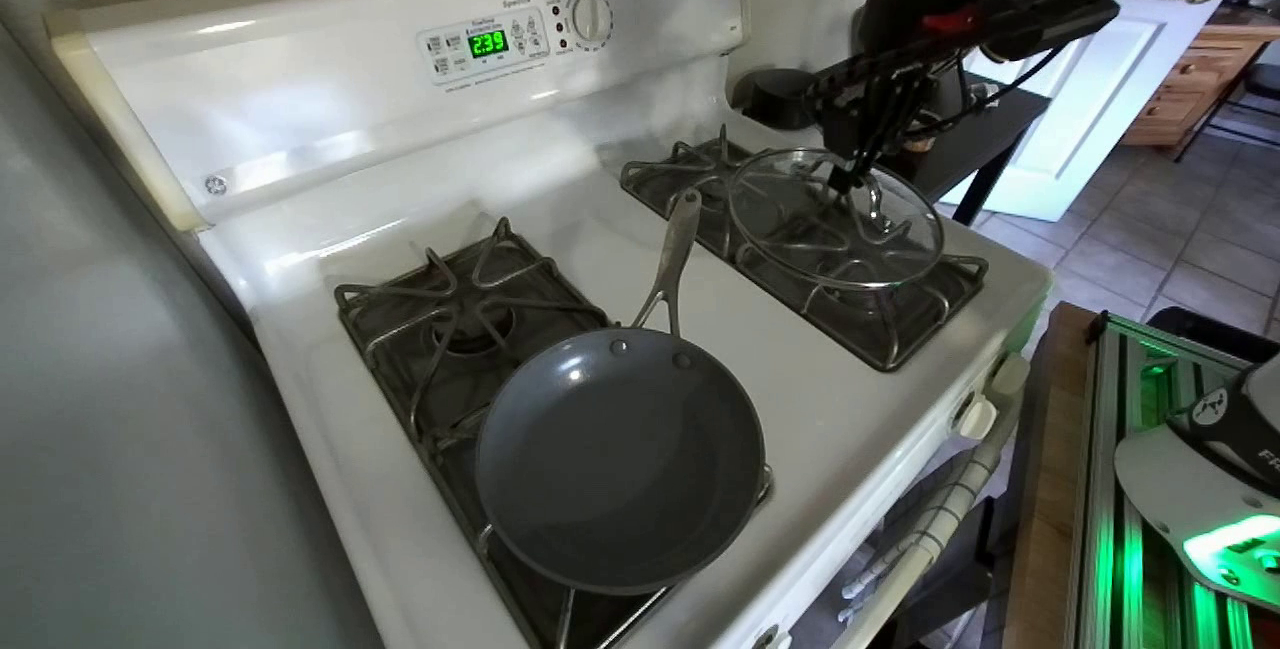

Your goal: Put the lid on the pan

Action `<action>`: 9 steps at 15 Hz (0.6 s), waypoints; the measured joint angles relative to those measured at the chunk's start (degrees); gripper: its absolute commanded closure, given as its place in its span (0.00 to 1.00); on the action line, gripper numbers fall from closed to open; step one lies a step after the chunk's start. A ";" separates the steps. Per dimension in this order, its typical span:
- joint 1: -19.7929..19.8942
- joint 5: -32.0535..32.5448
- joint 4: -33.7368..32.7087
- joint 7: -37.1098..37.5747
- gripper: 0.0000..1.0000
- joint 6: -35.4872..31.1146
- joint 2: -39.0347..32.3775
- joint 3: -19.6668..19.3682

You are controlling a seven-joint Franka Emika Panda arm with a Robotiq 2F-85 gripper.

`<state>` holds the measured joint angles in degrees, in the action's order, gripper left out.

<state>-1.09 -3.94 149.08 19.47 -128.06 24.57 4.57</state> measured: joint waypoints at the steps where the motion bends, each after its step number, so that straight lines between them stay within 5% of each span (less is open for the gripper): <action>1: -0.72 0.00 -0.79 -0.54 0.97 1.39 0.64 0.42; 9: -6.59 -1.82 -7.20 -2.82 0.90 7.33 1.94 3.74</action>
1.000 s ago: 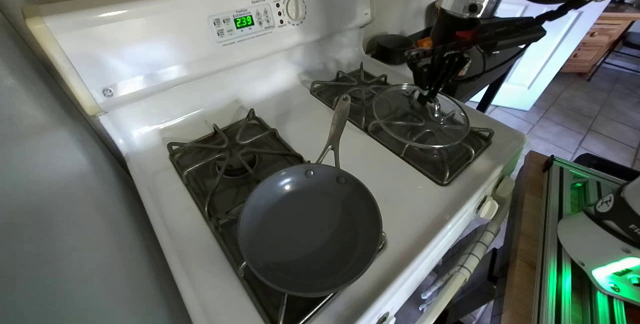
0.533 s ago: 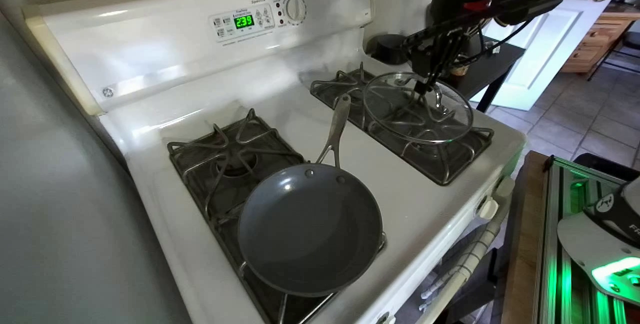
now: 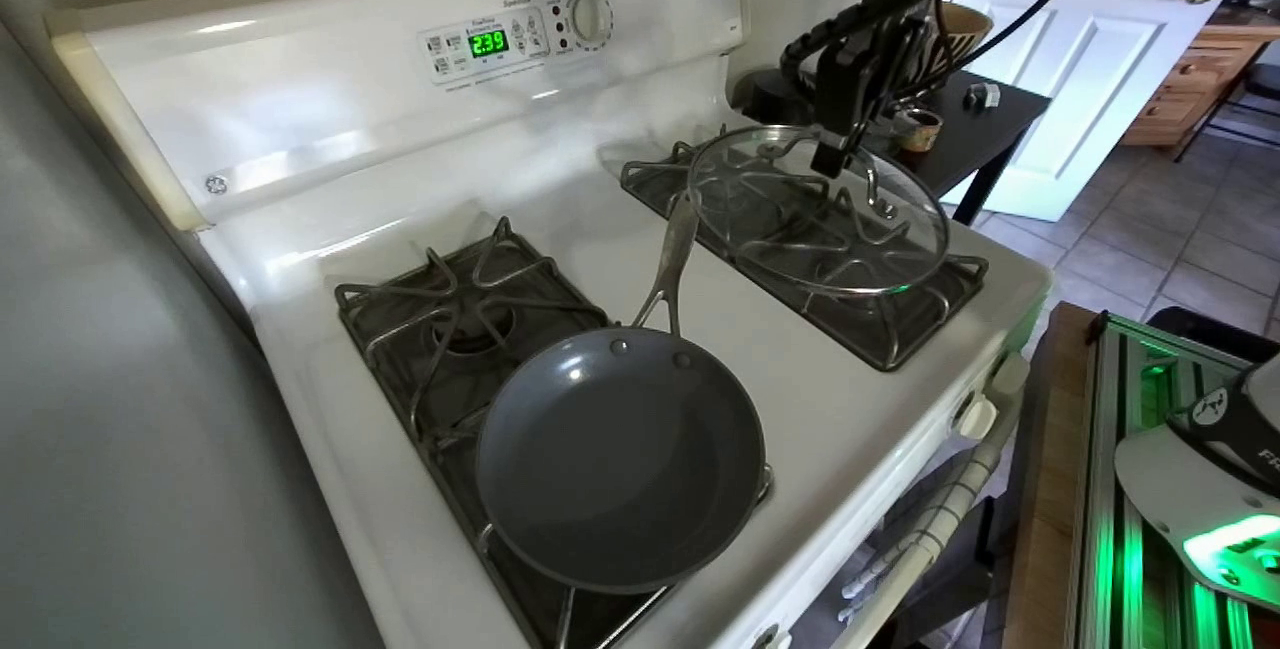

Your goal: Put the lid on the pan

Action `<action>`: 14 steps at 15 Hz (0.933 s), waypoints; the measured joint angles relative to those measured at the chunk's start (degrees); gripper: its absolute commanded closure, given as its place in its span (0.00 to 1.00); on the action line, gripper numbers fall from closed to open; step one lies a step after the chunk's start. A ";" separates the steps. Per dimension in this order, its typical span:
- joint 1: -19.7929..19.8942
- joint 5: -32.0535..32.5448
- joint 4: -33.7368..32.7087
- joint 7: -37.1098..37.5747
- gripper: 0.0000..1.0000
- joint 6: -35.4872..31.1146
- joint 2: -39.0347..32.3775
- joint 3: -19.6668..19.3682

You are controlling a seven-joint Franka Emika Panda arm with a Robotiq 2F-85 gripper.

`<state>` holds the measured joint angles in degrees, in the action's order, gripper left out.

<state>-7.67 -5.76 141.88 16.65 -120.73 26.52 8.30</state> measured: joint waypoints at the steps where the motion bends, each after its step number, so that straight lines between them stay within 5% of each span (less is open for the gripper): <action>1: -0.19 -0.06 -0.18 -0.07 0.90 0.11 0.00 0.08; 14: -1.01 -0.04 -1.23 -0.40 0.97 -0.21 -1.92 3.10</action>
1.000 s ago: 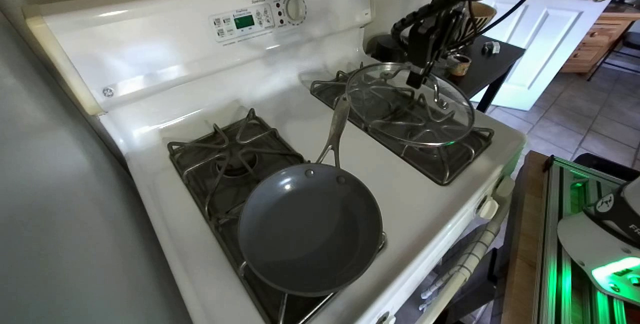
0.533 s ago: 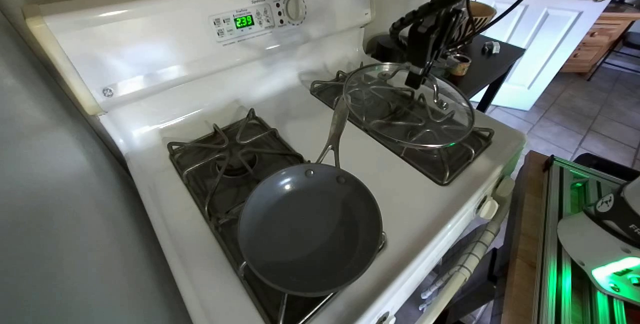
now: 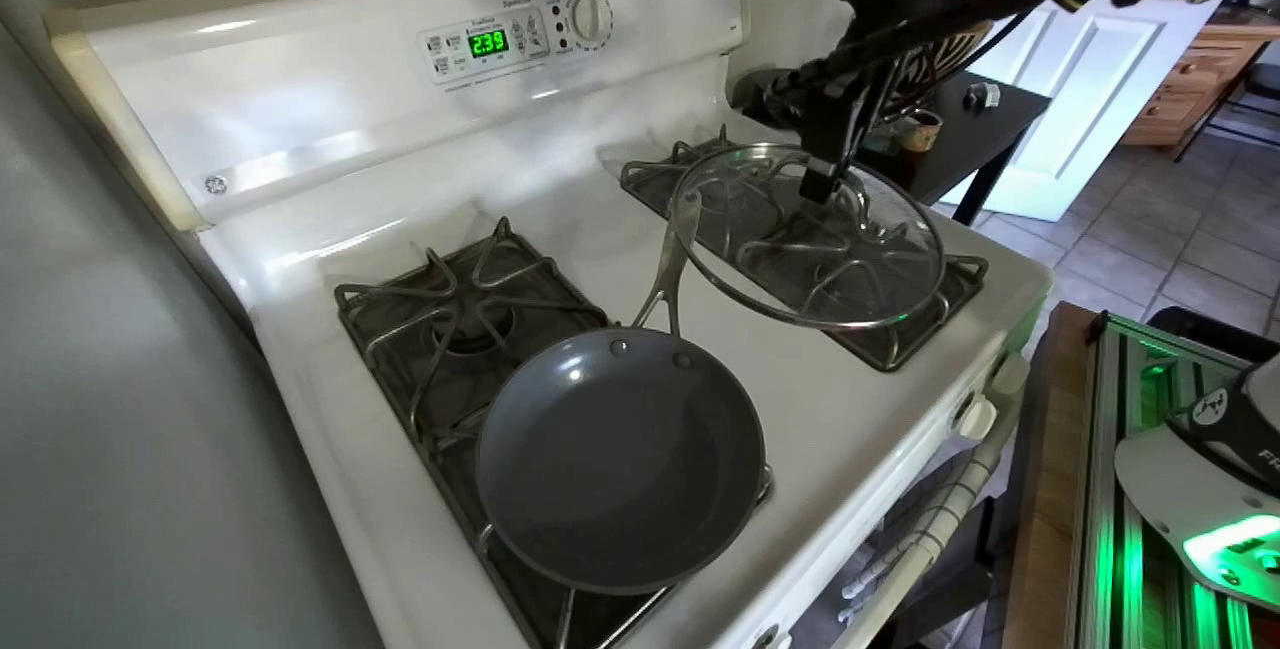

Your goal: Put the lid on the pan

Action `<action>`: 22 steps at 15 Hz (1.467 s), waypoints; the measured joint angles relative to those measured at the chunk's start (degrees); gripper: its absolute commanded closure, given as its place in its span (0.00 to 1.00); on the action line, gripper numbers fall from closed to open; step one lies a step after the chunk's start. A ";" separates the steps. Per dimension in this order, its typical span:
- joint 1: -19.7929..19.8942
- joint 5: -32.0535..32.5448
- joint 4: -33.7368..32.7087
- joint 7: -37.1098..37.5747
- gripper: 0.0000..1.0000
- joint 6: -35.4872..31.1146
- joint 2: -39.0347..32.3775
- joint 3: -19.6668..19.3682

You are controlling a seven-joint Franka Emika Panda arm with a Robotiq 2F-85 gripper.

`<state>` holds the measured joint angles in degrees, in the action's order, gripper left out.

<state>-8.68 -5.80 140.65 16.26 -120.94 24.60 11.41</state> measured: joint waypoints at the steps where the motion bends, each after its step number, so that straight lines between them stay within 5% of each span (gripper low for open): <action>1: -0.28 0.01 -0.49 0.04 0.97 -0.42 -0.43 0.83; 12: -2.96 2.63 -8.63 0.18 0.97 -6.84 -10.92 7.51; 22: -6.45 7.39 -13.63 0.21 0.97 -8.84 -19.67 9.15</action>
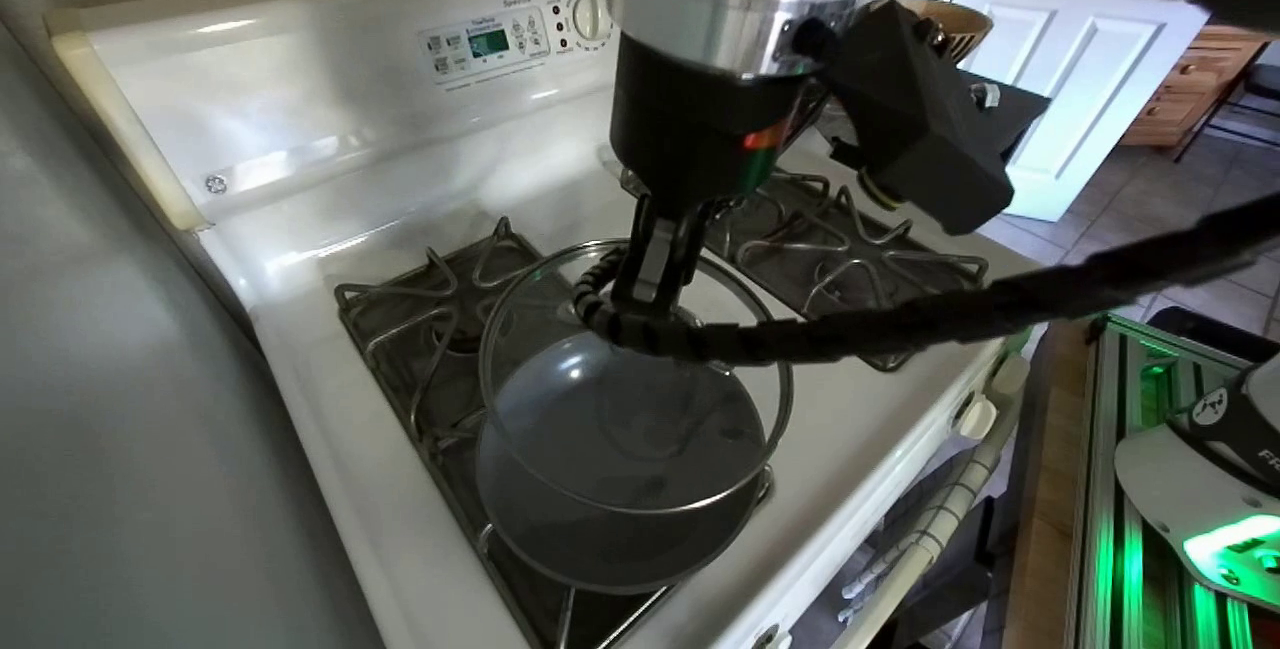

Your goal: Put the lid on the pan

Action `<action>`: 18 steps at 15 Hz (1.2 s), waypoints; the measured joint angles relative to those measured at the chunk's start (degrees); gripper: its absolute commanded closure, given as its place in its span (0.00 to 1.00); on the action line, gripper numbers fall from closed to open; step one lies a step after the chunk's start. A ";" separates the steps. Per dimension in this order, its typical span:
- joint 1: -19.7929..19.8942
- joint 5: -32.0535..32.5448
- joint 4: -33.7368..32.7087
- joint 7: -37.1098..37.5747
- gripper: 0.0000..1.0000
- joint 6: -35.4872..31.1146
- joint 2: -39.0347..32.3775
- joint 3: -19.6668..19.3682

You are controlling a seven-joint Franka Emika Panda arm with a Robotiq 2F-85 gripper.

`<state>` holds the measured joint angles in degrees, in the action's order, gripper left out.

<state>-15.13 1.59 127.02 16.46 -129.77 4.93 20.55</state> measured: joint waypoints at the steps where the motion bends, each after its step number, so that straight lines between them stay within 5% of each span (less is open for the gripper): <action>1: -0.35 0.02 -0.40 -0.03 0.97 -0.08 -0.71 0.01; 18: -2.50 -0.07 -3.17 -0.46 0.97 -1.42 -7.94 -0.69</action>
<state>-17.62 1.52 123.85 16.00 -131.19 -3.01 19.86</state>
